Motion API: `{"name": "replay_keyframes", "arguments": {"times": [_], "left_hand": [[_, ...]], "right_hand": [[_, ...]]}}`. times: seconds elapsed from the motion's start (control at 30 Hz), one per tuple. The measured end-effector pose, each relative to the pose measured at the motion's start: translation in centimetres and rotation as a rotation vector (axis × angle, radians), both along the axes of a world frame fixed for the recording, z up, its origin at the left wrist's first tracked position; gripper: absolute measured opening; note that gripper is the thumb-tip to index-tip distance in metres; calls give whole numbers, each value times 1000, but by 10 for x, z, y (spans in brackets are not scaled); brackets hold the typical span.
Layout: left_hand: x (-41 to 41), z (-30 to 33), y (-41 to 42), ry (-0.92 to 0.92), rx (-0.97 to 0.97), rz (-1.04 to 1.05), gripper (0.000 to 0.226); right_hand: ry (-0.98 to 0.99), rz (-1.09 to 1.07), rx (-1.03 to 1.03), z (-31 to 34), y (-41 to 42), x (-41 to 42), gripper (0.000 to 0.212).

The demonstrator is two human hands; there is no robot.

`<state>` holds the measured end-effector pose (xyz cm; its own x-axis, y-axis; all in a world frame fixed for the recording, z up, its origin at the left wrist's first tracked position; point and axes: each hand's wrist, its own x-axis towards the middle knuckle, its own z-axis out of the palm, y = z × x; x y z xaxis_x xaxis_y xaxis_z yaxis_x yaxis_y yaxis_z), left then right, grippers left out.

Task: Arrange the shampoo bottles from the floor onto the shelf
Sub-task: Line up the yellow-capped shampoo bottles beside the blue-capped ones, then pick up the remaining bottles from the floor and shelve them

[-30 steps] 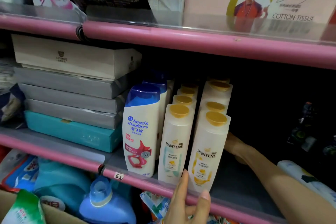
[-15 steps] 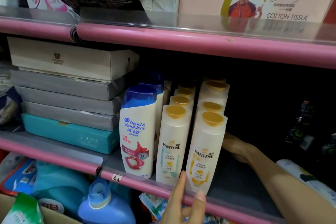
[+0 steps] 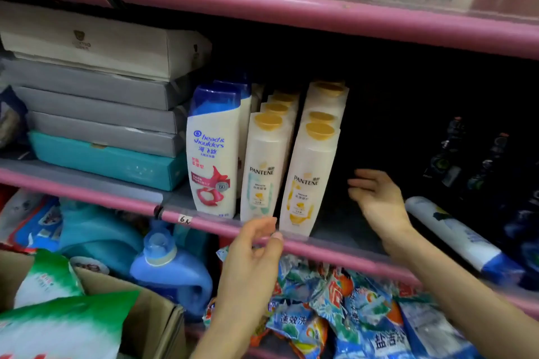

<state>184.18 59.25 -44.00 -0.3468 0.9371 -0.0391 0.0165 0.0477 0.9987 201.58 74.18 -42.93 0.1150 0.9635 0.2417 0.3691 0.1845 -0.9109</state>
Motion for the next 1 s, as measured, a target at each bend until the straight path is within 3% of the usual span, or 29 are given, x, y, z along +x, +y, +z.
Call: {"name": "replay_keyframes", "arguments": {"times": [0.2,0.4,0.53,0.67,0.83,1.0], "left_hand": [[-7,-23,-12,206,-27,-130,19],[-14,-69,-30,508,-186,-320,8],[-24,-98,-49,776,-301,-531,15],[-34,-133,-62,921,-471,-656,17],[-32,-195,-67,1070,-728,-710,31],[-7,-243,-76,1122,-719,-803,57]], "right_hand": [[128,200,-72,3,-112,1,28],[76,249,-299,-58,-164,-13,24],[-81,242,-394,-115,-173,-14,21],[-286,170,-466,-179,-177,-9,18],[-730,400,-604,-237,-186,-12,30],[-901,559,-603,-275,-196,-25,33]]}}
